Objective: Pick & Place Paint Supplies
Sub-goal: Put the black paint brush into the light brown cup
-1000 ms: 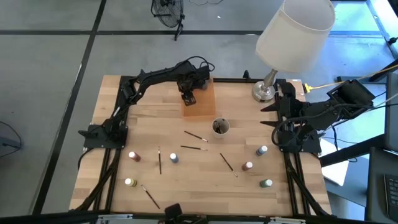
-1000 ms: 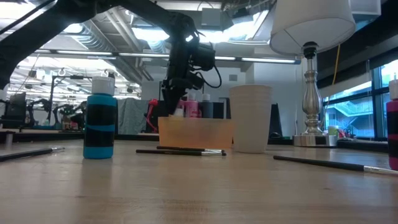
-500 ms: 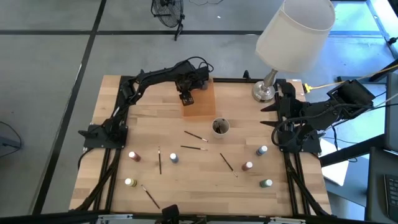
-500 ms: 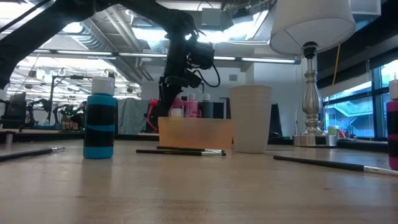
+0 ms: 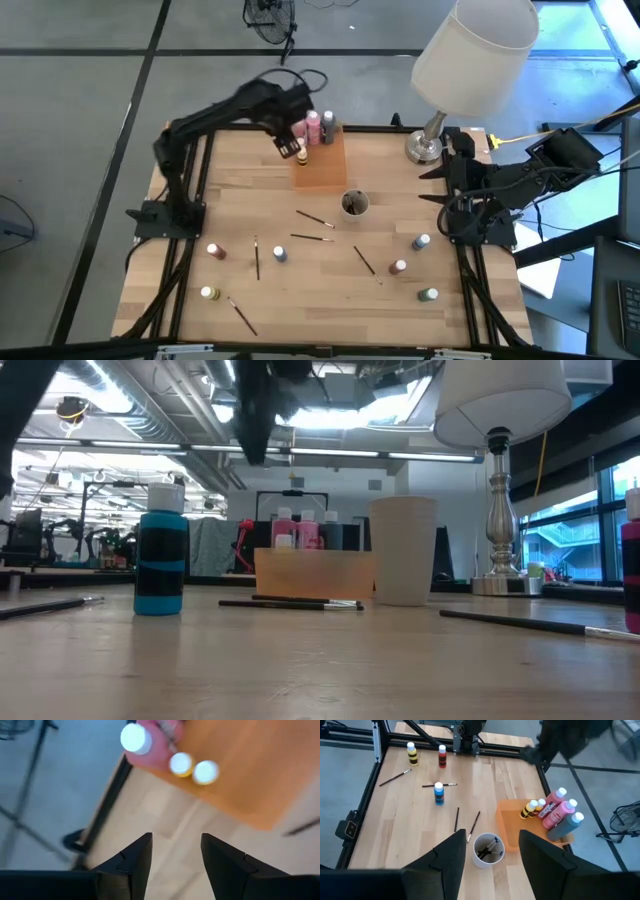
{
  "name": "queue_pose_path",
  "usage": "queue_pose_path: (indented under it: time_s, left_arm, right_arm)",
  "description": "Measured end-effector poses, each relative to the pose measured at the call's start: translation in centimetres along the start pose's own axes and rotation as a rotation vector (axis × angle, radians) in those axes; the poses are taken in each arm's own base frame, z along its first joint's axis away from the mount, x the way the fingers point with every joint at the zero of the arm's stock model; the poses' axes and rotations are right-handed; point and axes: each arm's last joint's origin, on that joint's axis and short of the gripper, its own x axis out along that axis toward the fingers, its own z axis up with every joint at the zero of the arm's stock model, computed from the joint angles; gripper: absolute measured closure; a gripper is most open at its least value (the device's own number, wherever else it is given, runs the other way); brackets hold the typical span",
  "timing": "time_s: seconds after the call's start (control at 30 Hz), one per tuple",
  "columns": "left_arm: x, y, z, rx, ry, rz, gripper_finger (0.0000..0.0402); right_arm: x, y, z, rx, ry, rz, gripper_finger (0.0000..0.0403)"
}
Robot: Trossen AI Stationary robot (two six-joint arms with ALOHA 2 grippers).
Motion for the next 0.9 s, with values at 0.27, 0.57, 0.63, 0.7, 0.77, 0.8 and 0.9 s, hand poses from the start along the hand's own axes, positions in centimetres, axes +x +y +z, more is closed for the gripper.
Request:
queue_pose_path:
  time_s: [0.27,0.57,0.63,0.7,0.77,0.8,0.9]
  left_arm:
    - [-7.2,0.6,-4.2,-0.124,-0.172,-0.255,0.0238]
    - [-12.3,-1.4,-8.4,-0.063,-0.289,-0.383,0.0238]
    - [-12.8,-2.1,-8.9,-0.123,-0.276,-0.42,0.0238]
    - [-13.0,-2.8,-9.3,-0.196,-0.257,-0.421,0.0236]
    - [-13.2,-3.5,-9.8,-0.27,-0.233,-0.381,0.0236]
    - [-13.1,-3.9,-10.0,-0.303,-0.219,-0.356,0.0236]
    - [-12.8,-5.3,-10.2,-0.402,-0.196,-0.305,0.0239]
  right_arm:
    - [0.0,0.0,0.0,-0.058,-0.002,0.0,0.0216]
    - [0.0,0.0,0.1,-0.104,-0.01,0.0,0.0216]
    - [0.0,0.0,0.1,-0.105,-0.009,0.0,0.0216]
    - [0.0,0.0,0.1,-0.107,-0.007,-0.001,0.0216]
    - [0.0,0.0,0.1,-0.111,-0.005,-0.001,0.0216]
    - [0.0,0.0,0.0,-0.112,-0.004,-0.001,0.0216]
    - [0.0,0.0,0.0,-0.115,0.0,0.0,0.0216]
